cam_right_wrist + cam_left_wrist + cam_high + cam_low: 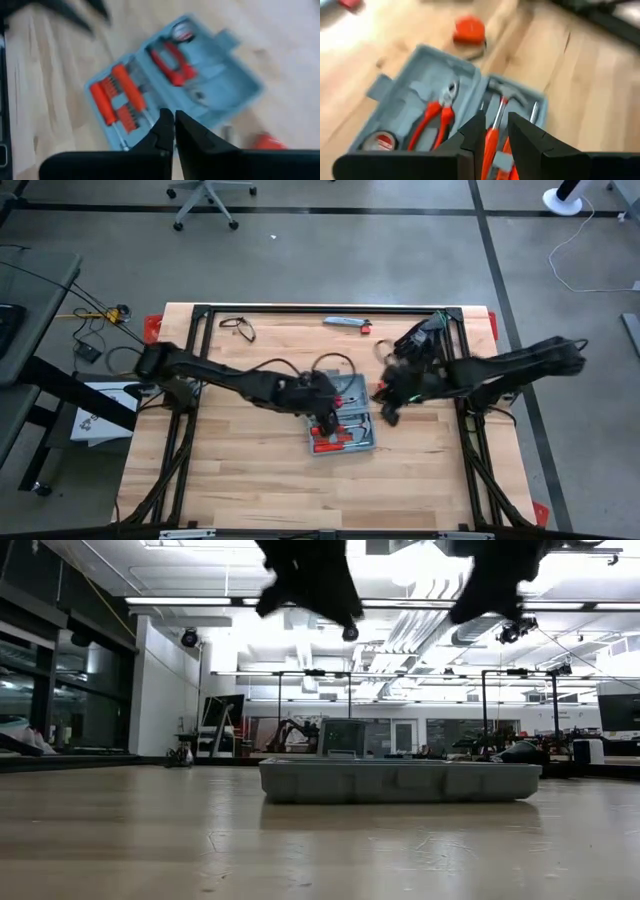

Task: Prefit tool cases
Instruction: Put the transparent screwdriver into the gray prefit tool case

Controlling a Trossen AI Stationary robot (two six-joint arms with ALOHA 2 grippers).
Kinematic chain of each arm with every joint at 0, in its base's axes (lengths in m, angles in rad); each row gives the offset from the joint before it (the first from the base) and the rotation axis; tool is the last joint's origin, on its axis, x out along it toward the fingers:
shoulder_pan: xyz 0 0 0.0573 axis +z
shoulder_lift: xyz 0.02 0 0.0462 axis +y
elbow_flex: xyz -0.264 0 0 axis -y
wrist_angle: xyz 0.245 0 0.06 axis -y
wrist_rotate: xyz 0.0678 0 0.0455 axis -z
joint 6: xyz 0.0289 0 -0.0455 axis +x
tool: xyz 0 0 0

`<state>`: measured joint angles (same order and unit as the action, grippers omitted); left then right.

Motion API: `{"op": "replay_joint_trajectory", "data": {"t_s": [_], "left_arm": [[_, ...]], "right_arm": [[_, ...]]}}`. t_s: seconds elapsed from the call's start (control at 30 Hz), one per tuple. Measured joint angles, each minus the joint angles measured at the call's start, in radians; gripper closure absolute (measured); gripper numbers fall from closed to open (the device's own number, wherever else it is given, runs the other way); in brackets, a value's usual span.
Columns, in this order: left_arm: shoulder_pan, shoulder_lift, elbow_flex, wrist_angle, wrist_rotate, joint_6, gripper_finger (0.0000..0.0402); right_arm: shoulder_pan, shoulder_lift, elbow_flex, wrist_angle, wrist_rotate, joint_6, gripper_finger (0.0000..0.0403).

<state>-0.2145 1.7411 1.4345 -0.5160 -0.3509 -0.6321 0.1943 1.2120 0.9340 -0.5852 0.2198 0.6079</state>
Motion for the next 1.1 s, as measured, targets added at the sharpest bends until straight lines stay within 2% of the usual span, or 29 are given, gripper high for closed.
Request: {"op": "replay_joint_trajectory", "data": {"t_s": [0.13, 0.3, 0.4, 0.53, 0.67, 0.77, 0.93, 1.1], "left_arm": [[-0.042, -0.09, -0.019, 0.003, -0.121, -0.038, 0.0328], [-0.084, -0.164, -0.031, 0.006, -0.241, -0.039, 0.0328], [-0.097, -0.172, -0.032, 0.004, -0.261, -0.039, 0.0328], [-0.101, -0.165, -0.032, 0.0, -0.26, -0.053, 0.0328], [-0.103, -0.149, -0.032, -0.012, -0.259, -0.08, 0.0328], [-0.108, -0.143, -0.032, -0.017, -0.257, -0.082, 0.0328], [-0.111, -0.14, -0.032, -0.031, -0.262, -0.082, 0.0328], [-0.105, -0.14, -0.032, -0.043, -0.265, -0.081, 0.0328]], "right_arm": [[-0.007, 0.18, 0.0, 0.14, -0.108, -0.042, 0.0401], [-0.036, 0.361, 0.0, 0.269, -0.17, -0.085, 0.0402], [-0.068, 0.463, 0.0, 0.372, -0.267, -0.089, 0.0402], [-0.092, 0.57, 0.0, 0.42, -0.317, -0.062, 0.0402], [-0.1, 0.607, 0.008, 0.419, -0.367, -0.068, 0.0402], [-0.089, 0.574, 0.003, 0.404, -0.379, -0.066, 0.0403], [-0.057, 0.465, 0.0, 0.375, -0.309, -0.066, 0.0403], [-0.057, 0.456, -0.003, 0.36, -0.299, -0.066, 0.0403]]}}
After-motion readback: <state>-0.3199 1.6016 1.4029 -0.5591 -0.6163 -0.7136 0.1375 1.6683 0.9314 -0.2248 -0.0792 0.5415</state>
